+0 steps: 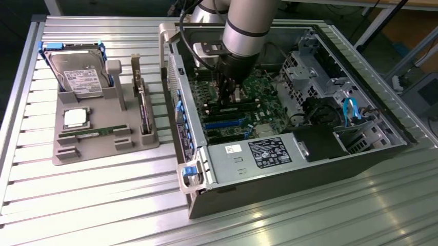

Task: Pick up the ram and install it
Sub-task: 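Press down the ram until it locks into place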

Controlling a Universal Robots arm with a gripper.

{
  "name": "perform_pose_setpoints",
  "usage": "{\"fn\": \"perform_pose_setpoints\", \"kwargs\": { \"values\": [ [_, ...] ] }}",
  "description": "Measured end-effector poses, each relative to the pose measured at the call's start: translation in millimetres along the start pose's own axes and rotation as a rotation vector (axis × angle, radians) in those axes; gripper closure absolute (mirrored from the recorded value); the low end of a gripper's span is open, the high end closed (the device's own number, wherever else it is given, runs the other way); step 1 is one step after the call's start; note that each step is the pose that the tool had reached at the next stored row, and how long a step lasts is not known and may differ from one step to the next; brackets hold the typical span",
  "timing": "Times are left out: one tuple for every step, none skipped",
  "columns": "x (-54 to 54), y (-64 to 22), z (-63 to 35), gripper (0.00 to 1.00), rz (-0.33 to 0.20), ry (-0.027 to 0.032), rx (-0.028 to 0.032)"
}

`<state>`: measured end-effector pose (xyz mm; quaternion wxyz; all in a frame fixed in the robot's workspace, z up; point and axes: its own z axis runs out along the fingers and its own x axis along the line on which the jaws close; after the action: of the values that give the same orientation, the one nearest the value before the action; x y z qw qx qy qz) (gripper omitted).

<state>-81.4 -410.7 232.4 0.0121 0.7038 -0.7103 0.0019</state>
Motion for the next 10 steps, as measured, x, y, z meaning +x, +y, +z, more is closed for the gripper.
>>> {"fn": "perform_pose_setpoints", "kwargs": {
  "values": [
    [0.0,0.0,0.0,0.90,0.000,0.0000,0.0000],
    [0.0,0.0,0.1,0.90,0.000,0.0000,0.0000],
    [0.0,0.0,0.7,0.90,0.000,0.0000,0.0000],
    [0.0,0.0,0.8,0.90,0.000,0.0002,-0.0001],
    [0.0,0.0,0.8,0.90,0.000,0.0002,-0.0001],
    [0.0,0.0,0.8,0.90,0.000,0.0002,-0.0001],
    [0.0,0.0,0.9,0.90,0.000,0.0001,0.0000],
    [0.0,0.0,0.9,0.90,0.000,0.0000,0.0001],
    [0.0,0.0,0.9,0.90,0.000,0.0000,0.0000],
    [0.0,0.0,1.1,0.90,0.000,0.0000,0.0000]
  ]
}}
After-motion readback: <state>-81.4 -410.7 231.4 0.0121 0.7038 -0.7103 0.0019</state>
